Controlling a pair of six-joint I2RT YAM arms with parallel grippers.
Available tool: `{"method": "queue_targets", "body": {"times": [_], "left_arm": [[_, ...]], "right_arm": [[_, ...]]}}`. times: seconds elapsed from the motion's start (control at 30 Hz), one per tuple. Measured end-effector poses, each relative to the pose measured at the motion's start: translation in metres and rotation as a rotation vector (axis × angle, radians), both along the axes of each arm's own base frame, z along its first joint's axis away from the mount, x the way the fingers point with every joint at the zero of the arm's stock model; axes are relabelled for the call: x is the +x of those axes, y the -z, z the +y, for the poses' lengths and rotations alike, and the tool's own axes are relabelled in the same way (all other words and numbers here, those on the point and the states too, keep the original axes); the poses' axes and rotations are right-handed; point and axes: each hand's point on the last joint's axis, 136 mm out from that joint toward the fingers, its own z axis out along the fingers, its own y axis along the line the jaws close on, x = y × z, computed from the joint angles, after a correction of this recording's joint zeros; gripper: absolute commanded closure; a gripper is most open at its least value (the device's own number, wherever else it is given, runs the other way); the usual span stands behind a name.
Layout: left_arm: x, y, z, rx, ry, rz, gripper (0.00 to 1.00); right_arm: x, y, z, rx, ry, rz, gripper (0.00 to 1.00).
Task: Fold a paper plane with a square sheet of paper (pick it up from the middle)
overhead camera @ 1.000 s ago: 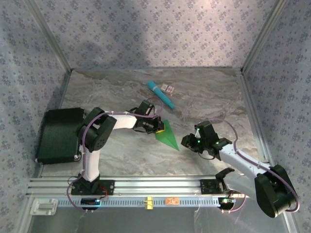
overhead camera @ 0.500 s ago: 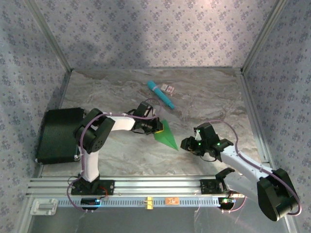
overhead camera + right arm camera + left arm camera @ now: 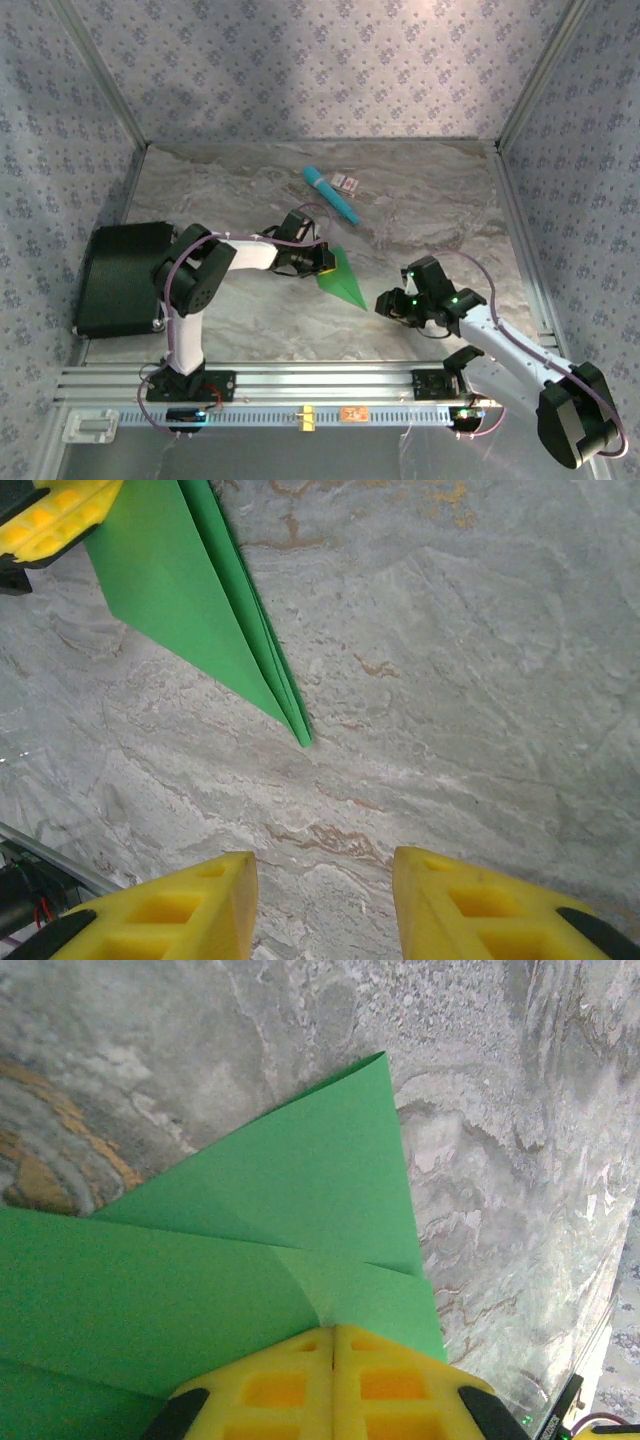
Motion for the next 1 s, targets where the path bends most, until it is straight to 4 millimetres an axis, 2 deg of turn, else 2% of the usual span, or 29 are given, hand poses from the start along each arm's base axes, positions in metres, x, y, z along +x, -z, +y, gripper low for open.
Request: {"method": "queue_targets", "body": {"times": [0.4, 0.67, 0.9, 1.0], "left_arm": [[0.001, 0.000, 0.008, 0.020, 0.003, -0.012, 0.93], [0.005, 0.000, 0.013, 0.015, -0.005, 0.007, 0.94], [0.008, 0.000, 0.019, 0.026, -0.006, 0.023, 0.93], [0.008, 0.001, 0.019, 0.026, -0.006, 0.024, 0.93]], "right_arm": [[0.014, -0.004, 0.005, 0.055, 0.050, -0.041, 0.56], [0.021, -0.004, 0.029, 0.112, 0.043, -0.043, 0.53], [0.027, 0.022, 0.039, 0.095, 0.048, 0.029, 0.57], [0.031, 0.025, 0.045, 0.104, 0.043, 0.036, 0.58]]}}
